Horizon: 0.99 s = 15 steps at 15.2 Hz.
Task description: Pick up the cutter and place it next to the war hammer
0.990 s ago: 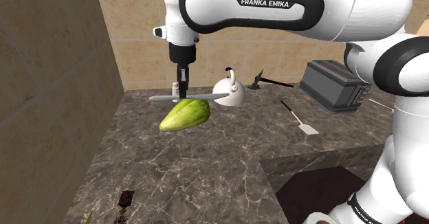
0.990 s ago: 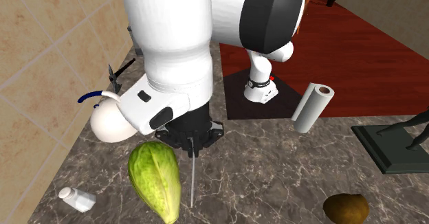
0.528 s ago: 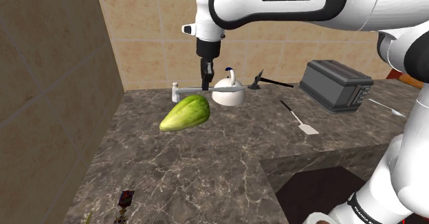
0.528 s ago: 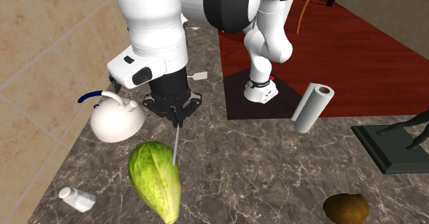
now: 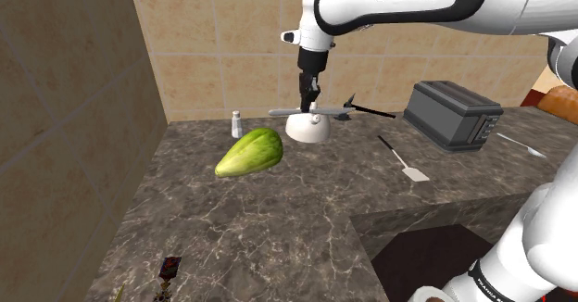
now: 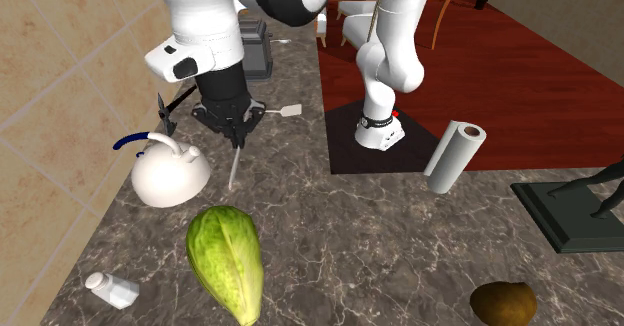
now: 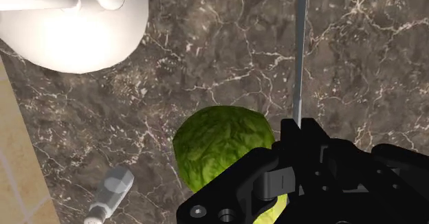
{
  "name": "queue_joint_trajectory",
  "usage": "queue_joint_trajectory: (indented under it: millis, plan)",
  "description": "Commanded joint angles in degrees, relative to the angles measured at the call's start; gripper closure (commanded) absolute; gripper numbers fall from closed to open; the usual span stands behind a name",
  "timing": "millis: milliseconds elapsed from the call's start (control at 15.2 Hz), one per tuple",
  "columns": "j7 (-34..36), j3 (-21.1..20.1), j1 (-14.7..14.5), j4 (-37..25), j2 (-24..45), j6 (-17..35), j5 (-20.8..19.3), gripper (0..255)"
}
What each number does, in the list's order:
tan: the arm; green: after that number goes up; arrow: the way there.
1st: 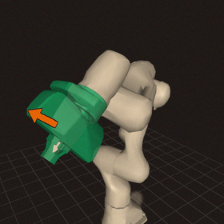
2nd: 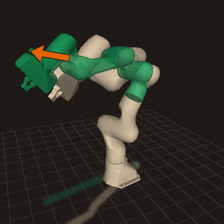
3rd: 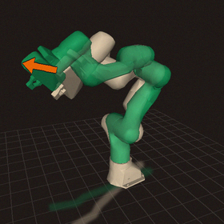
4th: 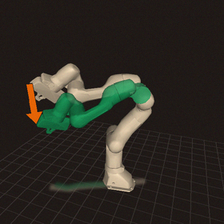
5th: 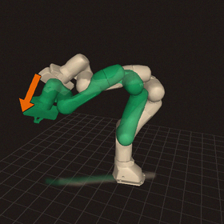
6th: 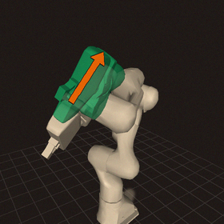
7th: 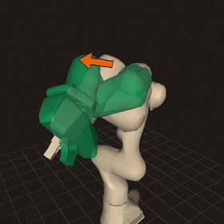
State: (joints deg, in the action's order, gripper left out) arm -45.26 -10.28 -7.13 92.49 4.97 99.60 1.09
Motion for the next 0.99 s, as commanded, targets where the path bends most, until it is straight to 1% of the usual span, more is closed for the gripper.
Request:
queue_joint_trajectory:
  millis: [0,462,924]
  plan:
    - [-2.7,1.1,1.4,1.8,-1.7,0.1,0.5,255]
    - [-12.2,5.7,6.3,5.1,-4.5,0.3,1.3,255]
    - [-21.7,10.4,11.0,5.0,-4.5,-0.3,1.6,255]
